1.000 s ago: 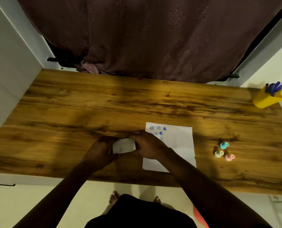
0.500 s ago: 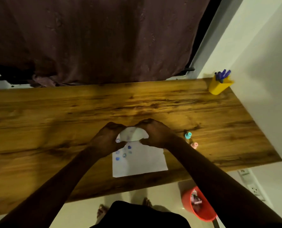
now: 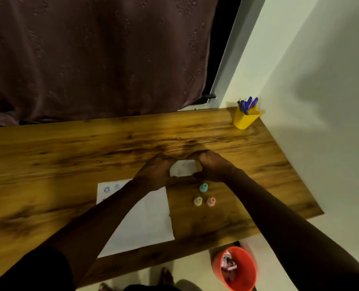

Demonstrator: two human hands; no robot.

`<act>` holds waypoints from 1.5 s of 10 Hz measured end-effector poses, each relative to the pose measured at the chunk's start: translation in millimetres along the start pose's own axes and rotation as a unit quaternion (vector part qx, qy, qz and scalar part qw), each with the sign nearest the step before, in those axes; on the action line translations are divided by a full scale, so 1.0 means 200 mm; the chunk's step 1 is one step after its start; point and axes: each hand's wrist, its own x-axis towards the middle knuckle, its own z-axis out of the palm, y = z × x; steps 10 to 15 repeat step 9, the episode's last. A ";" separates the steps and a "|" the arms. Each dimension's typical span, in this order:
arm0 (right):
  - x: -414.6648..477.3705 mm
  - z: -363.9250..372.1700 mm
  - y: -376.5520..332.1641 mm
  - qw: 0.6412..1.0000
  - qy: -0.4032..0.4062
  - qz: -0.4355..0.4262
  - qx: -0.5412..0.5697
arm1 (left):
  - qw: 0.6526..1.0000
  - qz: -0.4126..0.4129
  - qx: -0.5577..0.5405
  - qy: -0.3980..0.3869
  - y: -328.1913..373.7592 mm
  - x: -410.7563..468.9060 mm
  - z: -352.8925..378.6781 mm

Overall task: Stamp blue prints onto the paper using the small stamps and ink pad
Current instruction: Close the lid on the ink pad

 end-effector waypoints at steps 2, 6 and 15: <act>0.06 0.02 0.12 1.000 -0.026 0.008 0.001 | 0.999 -0.033 -0.001 -0.033 0.04 0.16 0.11; 0.06 0.09 0.16 1.000 -0.021 0.005 0.016 | 0.999 -0.016 -0.030 0.031 -0.03 0.16 0.20; 0.01 0.04 0.07 0.998 0.039 -0.020 0.048 | 0.995 -0.013 0.014 0.100 0.00 0.08 0.09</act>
